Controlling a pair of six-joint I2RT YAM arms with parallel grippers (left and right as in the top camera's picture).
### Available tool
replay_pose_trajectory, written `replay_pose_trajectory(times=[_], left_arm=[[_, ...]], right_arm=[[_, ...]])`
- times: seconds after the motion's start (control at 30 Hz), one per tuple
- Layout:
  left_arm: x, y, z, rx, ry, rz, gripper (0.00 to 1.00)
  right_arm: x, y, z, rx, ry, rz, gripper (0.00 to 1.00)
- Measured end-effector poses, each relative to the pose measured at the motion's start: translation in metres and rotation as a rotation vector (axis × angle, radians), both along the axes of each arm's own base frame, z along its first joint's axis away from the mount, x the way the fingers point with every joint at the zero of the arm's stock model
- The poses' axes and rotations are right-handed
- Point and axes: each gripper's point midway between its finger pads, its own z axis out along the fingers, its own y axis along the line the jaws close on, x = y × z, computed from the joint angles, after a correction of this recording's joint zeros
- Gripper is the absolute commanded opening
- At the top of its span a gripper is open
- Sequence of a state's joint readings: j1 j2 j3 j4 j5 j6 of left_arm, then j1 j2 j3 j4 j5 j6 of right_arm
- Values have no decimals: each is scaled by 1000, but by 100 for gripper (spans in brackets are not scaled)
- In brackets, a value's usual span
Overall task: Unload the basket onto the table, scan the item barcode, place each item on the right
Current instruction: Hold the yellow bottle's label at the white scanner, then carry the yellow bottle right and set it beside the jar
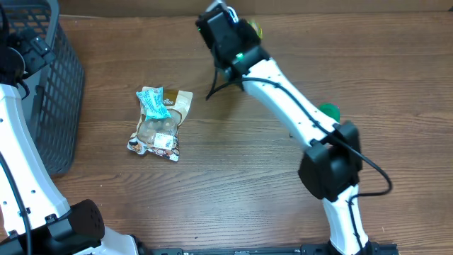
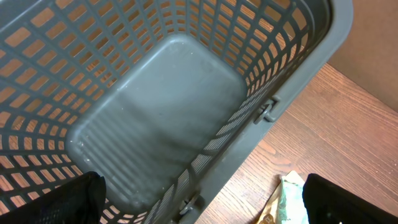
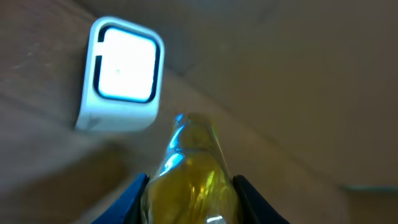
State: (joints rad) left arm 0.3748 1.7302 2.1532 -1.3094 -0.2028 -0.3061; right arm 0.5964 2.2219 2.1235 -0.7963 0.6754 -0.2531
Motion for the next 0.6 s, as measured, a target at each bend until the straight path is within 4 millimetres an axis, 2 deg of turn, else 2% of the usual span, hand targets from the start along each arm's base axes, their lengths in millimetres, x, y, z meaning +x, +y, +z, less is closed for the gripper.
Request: replay_pose_trajectory(times=[0.1, 0.23, 0.33, 0.5, 0.6], left_arm=[[0, 0, 0, 0, 0, 0, 99], [0, 0, 0, 0, 0, 0, 100], [0, 0, 0, 0, 0, 0, 100], [0, 0, 0, 0, 0, 0, 100], [0, 0, 0, 0, 0, 0, 100]], right_arm=[[-15, -20, -12, 86, 110, -62, 5], [-40, -59, -45, 184, 325, -178, 6], [-53, -84, -58, 262, 438, -259, 9], [-70, -120, -70, 351, 570, -374, 10], [-72, -141, -72, 390, 596, -434, 11]])
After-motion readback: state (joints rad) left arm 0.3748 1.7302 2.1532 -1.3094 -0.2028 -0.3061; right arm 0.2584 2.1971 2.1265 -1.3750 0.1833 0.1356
